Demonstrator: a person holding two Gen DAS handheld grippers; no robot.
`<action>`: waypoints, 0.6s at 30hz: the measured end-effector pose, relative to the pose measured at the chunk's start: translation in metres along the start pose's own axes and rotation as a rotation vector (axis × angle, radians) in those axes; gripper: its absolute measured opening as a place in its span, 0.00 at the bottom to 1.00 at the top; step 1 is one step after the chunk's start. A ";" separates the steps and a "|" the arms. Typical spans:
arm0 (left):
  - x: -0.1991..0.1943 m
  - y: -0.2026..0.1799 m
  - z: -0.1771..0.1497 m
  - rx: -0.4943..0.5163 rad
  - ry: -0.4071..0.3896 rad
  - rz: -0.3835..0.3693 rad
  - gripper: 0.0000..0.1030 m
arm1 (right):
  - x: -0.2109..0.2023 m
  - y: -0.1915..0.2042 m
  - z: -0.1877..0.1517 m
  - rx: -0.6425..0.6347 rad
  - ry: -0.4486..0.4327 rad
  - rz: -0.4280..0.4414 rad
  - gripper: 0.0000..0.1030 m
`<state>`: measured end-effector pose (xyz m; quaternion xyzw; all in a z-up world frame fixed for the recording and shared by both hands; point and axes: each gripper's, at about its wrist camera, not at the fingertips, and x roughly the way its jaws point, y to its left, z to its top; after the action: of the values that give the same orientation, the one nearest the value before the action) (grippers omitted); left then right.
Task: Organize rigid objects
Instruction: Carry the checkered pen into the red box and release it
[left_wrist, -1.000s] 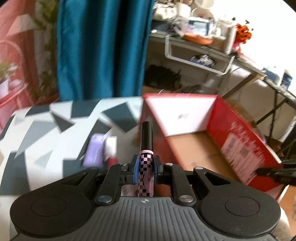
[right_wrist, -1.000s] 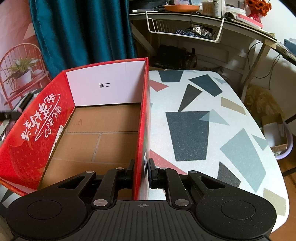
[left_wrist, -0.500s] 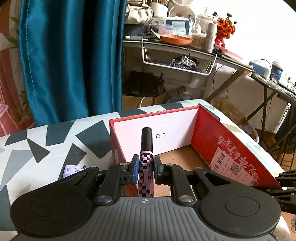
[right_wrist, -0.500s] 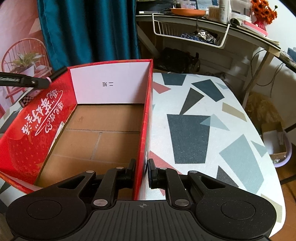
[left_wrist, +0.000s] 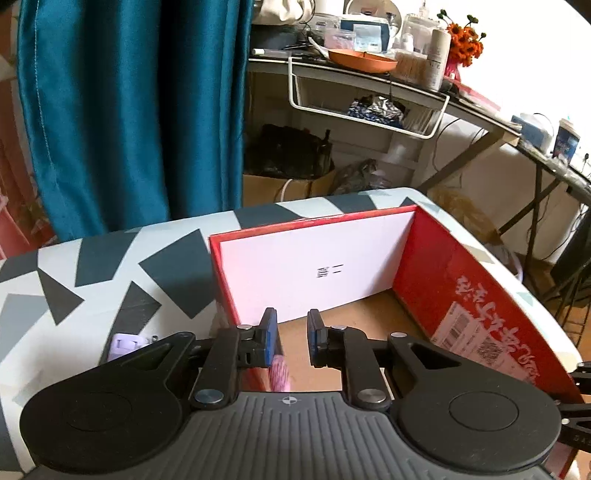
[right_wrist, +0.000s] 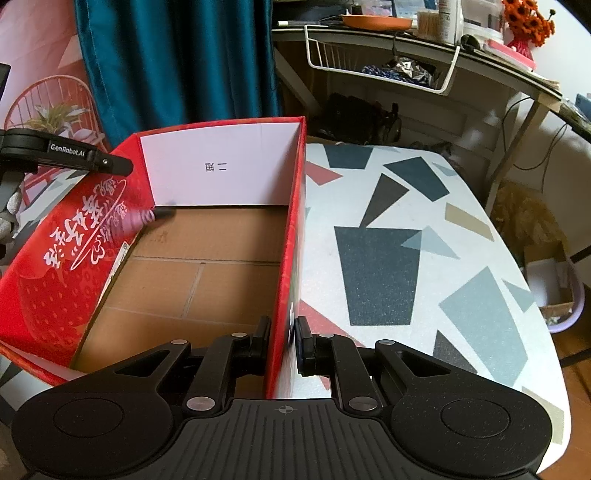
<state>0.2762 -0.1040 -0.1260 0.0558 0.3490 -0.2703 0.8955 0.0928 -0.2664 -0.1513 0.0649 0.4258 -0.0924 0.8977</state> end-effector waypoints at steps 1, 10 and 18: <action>-0.001 -0.001 -0.001 0.005 -0.002 0.003 0.18 | 0.000 0.000 0.000 0.001 0.000 0.002 0.12; -0.028 -0.002 -0.001 -0.010 -0.040 0.007 0.18 | 0.000 -0.001 -0.001 0.012 -0.005 0.005 0.12; -0.051 0.012 -0.005 -0.027 -0.058 0.041 0.18 | 0.000 -0.001 -0.002 0.020 -0.005 0.001 0.12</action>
<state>0.2483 -0.0701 -0.0979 0.0429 0.3252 -0.2488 0.9113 0.0915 -0.2671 -0.1525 0.0739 0.4223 -0.0964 0.8983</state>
